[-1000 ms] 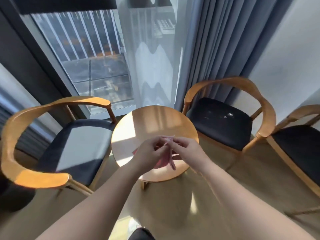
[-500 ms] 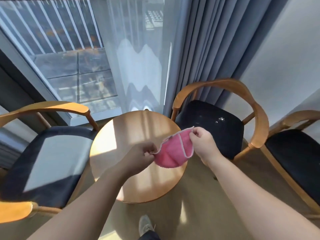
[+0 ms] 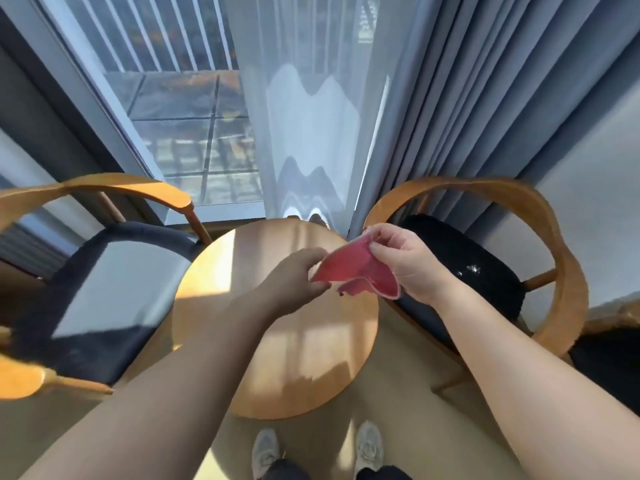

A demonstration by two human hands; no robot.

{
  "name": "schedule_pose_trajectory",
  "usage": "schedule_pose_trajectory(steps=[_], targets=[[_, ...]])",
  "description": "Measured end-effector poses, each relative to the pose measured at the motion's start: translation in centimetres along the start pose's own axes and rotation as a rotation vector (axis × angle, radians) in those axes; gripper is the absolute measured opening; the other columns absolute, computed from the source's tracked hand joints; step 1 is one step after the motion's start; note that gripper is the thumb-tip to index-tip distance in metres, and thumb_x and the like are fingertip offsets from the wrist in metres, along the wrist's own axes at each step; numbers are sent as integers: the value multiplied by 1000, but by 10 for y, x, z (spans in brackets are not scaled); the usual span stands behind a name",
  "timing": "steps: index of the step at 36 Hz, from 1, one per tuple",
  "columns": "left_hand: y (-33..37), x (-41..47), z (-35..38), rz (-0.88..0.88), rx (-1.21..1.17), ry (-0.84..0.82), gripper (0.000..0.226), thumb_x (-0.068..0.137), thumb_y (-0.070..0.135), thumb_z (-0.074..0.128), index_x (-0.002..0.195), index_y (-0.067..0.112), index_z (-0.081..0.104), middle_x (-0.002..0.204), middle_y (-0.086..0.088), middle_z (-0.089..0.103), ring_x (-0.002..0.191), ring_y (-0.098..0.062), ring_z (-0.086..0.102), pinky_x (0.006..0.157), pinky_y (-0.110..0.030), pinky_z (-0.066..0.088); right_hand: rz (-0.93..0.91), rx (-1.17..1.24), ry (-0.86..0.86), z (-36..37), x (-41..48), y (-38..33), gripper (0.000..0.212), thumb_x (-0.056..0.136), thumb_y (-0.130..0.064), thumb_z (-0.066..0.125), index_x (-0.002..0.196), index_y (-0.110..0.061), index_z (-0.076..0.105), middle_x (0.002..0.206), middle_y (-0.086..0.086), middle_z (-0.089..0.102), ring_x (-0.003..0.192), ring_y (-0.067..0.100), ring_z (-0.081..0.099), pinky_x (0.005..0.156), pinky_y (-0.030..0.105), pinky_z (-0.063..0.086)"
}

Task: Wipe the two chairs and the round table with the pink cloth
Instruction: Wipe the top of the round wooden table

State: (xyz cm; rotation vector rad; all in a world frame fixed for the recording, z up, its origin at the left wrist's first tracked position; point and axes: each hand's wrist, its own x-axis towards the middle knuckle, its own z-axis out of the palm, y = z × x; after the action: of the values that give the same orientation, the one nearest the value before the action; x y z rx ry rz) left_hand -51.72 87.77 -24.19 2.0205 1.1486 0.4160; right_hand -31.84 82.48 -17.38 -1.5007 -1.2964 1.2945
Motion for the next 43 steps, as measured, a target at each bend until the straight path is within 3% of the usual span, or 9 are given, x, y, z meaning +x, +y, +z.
schedule_pose_trajectory(steps=[2, 4, 12, 15, 21, 27, 32, 39, 43], targets=[[-1, 3, 12, -137, -13, 79, 8, 81, 16, 62, 86, 20, 67, 85, 4, 66, 83, -17, 59, 74, -34, 47, -13, -55, -19, -11, 8, 8, 16, 100, -7, 49, 96, -8, 64, 94, 22, 65, 87, 42, 64, 87, 61, 49], [-5, 0, 22, -247, -11, 163, 10, 80, 15, 59, 76, 22, 63, 72, 4, 62, 72, -17, 58, 64, -30, 46, -25, -130, -20, -21, 15, 19, 17, 100, -9, 49, 98, -9, 66, 92, 18, 68, 87, 39, 65, 87, 56, 51], [-9, -38, 56, -406, -38, 256, 31, 74, 0, 57, 90, 25, 67, 86, 8, 67, 80, -11, 59, 65, -20, 40, 52, -268, -29, -41, 21, 89, 20, 97, -11, 56, 96, -19, 75, 89, -7, 72, 87, 2, 64, 77, 15, 49], [-25, -50, 80, -469, -104, 192, 34, 74, -1, 58, 86, 30, 66, 84, 8, 68, 80, -11, 62, 70, -26, 46, 158, -297, -92, -35, 18, 129, 20, 96, -12, 56, 98, -19, 75, 93, -5, 72, 92, 8, 65, 85, 24, 51], [-32, -59, 87, -462, -188, 157, 32, 75, -6, 59, 90, 22, 68, 87, 4, 68, 80, -10, 60, 65, -13, 43, 188, -290, -91, -33, 11, 157, 19, 94, -14, 57, 86, -15, 74, 82, 8, 71, 86, 29, 66, 86, 53, 53], [-81, -25, 104, -530, -159, 286, 22, 80, 2, 64, 98, 14, 66, 92, 0, 66, 79, -12, 58, 69, -16, 41, 243, -315, -8, -13, 63, 196, 17, 95, -18, 58, 96, -12, 74, 86, 5, 71, 86, 24, 66, 86, 47, 54], [-124, -8, 126, -657, -100, 373, 24, 84, 5, 58, 107, 6, 65, 102, -7, 64, 85, -17, 58, 80, -27, 45, 368, -497, -24, 15, 94, 225, 53, 96, -26, 56, 146, -11, 42, 141, 8, 52, 129, 25, 49, 104, 36, 39], [-177, -39, 168, -687, 113, 223, 27, 89, 14, 56, 116, 14, 62, 118, -3, 60, 110, -22, 54, 90, -30, 42, 294, -679, -195, 83, 77, 287, 46, 100, -16, 45, 145, -7, 41, 148, 11, 42, 137, 23, 39, 112, 32, 29], [-216, -51, 189, -678, 214, 189, 36, 90, 18, 53, 125, 15, 57, 132, -3, 53, 124, -21, 46, 103, -34, 37, 276, -882, -167, 126, 86, 325, 54, 103, -32, 34, 153, -14, 23, 161, 16, 13, 150, 31, 8, 121, 43, 9]])
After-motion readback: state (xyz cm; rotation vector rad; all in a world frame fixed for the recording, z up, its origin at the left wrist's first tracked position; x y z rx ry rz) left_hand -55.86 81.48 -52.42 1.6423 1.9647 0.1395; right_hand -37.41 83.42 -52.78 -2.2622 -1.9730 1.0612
